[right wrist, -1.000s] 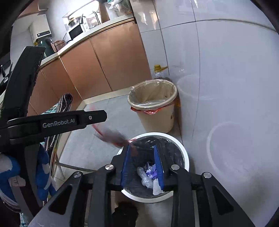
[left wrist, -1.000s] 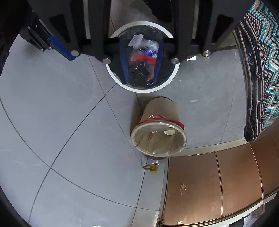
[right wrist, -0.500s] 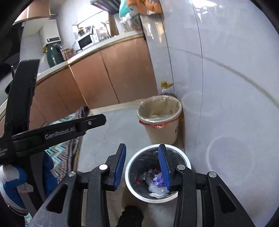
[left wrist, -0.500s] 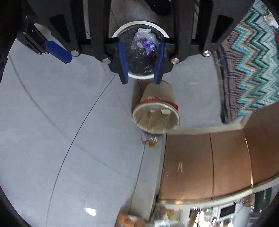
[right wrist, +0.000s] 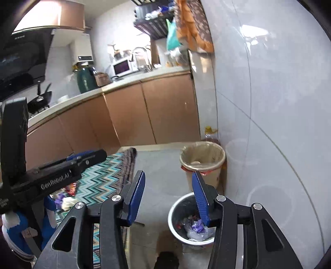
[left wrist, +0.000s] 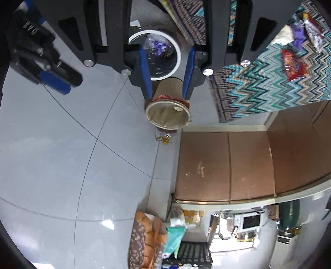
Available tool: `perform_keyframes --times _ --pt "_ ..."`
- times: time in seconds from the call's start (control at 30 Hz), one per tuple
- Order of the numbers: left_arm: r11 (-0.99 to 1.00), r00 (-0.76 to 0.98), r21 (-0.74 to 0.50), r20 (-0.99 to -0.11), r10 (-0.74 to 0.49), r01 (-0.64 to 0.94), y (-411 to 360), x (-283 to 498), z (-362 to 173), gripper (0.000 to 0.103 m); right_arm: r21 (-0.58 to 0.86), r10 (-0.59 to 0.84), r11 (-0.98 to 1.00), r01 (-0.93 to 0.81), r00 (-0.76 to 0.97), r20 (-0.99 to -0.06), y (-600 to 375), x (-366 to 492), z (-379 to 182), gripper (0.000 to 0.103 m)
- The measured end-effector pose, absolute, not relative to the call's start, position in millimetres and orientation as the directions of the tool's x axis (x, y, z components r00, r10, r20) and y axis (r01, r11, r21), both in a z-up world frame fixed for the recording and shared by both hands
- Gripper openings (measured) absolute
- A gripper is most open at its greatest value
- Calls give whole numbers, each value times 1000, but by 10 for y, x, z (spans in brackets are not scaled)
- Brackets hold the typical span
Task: Collect trash
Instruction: 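Move both open tools back over the remaining trash on the rug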
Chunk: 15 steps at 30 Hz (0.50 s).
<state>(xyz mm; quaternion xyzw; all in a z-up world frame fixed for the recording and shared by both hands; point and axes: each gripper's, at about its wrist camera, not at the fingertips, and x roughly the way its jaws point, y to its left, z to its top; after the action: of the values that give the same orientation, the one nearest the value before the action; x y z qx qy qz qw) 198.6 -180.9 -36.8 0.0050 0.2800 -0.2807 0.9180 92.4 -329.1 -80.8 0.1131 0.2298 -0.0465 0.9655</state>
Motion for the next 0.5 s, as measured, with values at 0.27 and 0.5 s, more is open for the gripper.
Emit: perform_keyframes --times 0.27,0.5 --pt "871 735 -163 -478 -481 464 -1161 1679 -143 29 167 -14 983 81 928 -373 -2936 554 -361 49" --pt "897 771 -143 -466 -434 418 -622 1396 -79 34 139 28 990 18 946 -322 -2632 287 -80 50"
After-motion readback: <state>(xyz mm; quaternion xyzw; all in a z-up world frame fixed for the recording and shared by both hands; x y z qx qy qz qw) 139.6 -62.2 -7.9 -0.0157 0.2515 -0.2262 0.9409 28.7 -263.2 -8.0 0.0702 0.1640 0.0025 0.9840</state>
